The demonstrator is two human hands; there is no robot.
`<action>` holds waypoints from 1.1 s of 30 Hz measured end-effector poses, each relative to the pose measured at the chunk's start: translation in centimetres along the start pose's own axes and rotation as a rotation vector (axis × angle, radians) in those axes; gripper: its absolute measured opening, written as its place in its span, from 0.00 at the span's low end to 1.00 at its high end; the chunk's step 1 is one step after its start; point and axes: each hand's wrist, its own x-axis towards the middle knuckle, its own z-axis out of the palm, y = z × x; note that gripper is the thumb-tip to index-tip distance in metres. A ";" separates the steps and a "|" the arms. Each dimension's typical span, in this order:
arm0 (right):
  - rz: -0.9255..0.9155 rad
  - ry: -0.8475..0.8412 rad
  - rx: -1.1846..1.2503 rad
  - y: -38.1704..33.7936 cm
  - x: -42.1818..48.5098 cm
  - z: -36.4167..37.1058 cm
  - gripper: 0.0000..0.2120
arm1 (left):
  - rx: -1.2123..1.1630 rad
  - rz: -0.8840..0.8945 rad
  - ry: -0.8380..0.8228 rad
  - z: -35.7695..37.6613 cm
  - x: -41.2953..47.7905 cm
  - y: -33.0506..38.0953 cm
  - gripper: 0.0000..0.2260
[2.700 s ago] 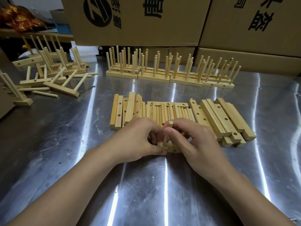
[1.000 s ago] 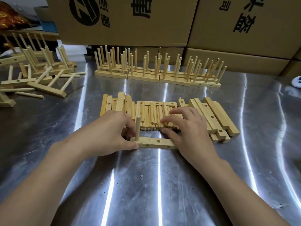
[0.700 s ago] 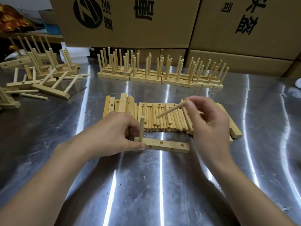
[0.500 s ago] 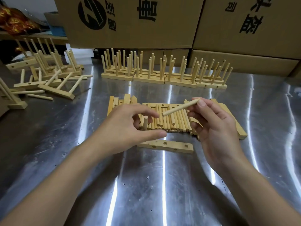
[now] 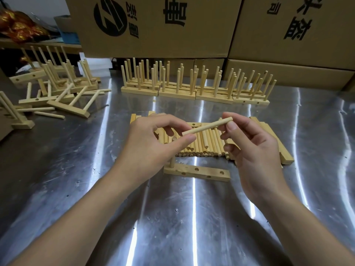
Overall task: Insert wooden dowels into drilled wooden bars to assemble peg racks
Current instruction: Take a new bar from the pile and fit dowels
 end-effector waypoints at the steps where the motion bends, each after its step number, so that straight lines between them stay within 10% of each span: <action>1: -0.007 -0.003 -0.002 -0.1 0.0 0.0 0.11 | 0.002 -0.004 0.008 0.0 0.0 -0.1 0.04; 9: -0.021 -0.030 -0.047 -0.2 0.1 -0.1 0.08 | -0.085 -0.020 0.047 -0.1 0.2 -0.1 0.06; 18: -0.350 -0.213 -0.662 0.2 -1.2 1.2 0.08 | -0.206 -0.060 -0.050 0.0 0.0 0.7 0.09; 33: -0.120 -0.448 -0.749 0.8 0.2 -0.6 0.06 | -0.120 -0.107 -0.181 0.3 0.2 -0.2 0.13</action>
